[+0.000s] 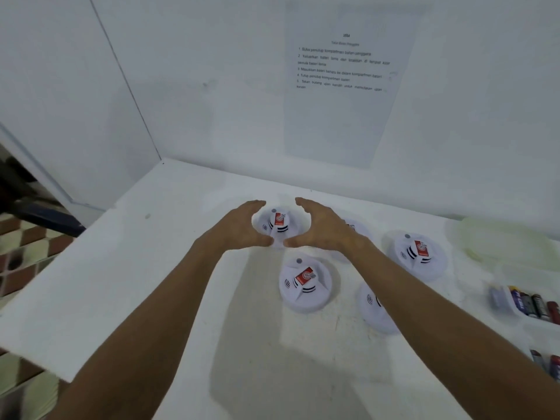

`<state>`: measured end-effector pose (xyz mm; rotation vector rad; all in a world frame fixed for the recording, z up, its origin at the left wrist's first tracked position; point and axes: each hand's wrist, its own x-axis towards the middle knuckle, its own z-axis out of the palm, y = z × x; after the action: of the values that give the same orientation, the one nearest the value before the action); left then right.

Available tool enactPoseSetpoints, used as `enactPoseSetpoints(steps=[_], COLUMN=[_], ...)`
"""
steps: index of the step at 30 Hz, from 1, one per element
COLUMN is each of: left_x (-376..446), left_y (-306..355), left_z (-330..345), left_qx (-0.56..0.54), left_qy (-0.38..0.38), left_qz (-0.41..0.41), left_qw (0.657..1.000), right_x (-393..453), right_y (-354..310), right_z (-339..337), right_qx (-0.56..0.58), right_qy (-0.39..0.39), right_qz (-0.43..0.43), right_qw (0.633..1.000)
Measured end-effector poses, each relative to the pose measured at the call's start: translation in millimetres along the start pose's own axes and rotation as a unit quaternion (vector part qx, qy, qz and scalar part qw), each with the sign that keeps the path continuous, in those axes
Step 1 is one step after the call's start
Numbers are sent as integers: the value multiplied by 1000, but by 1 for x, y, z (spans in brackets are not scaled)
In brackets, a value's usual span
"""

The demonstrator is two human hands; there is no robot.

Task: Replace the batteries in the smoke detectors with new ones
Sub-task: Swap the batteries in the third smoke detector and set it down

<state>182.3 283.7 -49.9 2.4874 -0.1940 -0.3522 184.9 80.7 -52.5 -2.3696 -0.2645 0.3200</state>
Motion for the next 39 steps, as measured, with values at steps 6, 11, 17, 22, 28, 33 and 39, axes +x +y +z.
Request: enactPoseSetpoints(steps=[6, 11, 17, 22, 28, 33, 39], left_x=[18, 9, -17, -51, -79, -98, -98], left_y=[-11, -7, 33, 101, 189, 256, 290], left_z=[9, 13, 10, 29, 75, 118, 155], left_qx=[9, -37, -121, -213, -251, -284, -246], left_qy=[-28, 0, 40, 38, -19, -111, -103], left_qz=[3, 9, 68, 101, 145, 191, 207], left_qw=[1000, 999, 990, 971, 957, 933, 941], right_x=[27, 32, -3, -74, -181, -255, -307], right_y=[6, 9, 17, 36, 86, 131, 169], right_z=[14, 17, -17, -72, -134, -157, -171], right_qx=[-54, -61, -30, 33, 239, 346, 284], right_qy=[-58, -50, -33, -2, 23, 58, 94], right_qz=[5, -30, -89, -100, -79, -111, -89], right_qw=[997, 996, 995, 994, 968, 930, 950])
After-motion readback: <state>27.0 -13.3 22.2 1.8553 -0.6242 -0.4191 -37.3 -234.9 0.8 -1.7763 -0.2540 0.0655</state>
